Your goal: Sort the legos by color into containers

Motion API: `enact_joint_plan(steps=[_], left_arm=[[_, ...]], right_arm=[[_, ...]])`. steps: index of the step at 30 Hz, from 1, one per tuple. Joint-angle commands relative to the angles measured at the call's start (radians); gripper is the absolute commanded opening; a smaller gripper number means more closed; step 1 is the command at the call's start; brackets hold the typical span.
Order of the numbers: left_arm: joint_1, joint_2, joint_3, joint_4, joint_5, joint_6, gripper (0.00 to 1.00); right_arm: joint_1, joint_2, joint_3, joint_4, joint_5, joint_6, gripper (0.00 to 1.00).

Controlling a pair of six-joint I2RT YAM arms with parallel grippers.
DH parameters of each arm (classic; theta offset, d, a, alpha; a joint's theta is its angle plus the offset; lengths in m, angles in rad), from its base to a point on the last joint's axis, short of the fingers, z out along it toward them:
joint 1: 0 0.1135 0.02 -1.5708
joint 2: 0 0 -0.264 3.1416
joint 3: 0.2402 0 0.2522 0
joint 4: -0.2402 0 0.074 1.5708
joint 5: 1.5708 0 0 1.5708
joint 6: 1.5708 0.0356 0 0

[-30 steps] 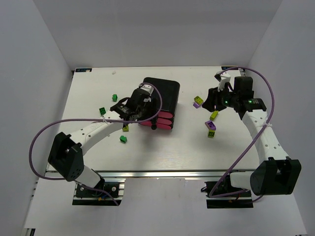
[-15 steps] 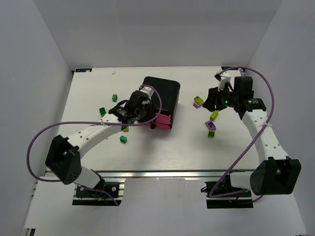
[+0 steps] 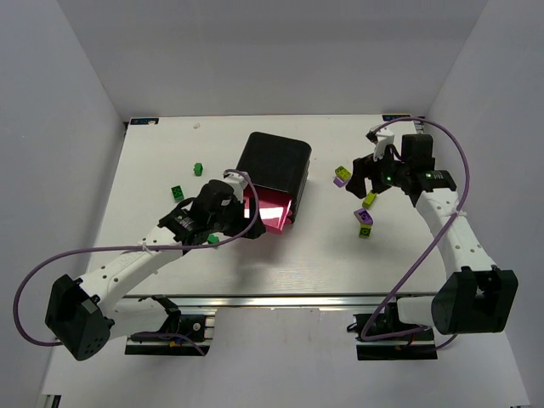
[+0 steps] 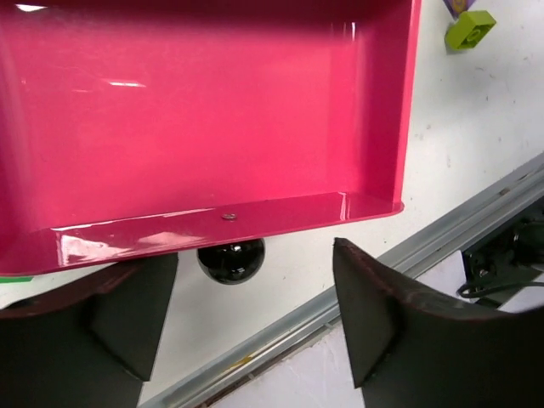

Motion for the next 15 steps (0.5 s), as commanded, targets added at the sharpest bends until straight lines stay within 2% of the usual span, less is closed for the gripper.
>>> enact_joint_plan(steps=[1, 5, 15], left_arm=[[-0.001, -0.001, 0.022, 0.05, 0.027, -0.003, 0.84], [-0.001, -0.004, 0.045, 0.037, 0.036, 0.006, 0.9], [0.01, -0.218, 0.047, -0.103, -0.01, -0.044, 0.93]], right_arm=[[0.002, 0.046, -0.013, 0.053, 0.05, -0.085, 0.87], [0.005, 0.211, 0.013, 0.127, 0.144, -0.148, 0.88], [0.014, 0.644, 0.366, 0.156, 0.164, -0.246, 0.85]])
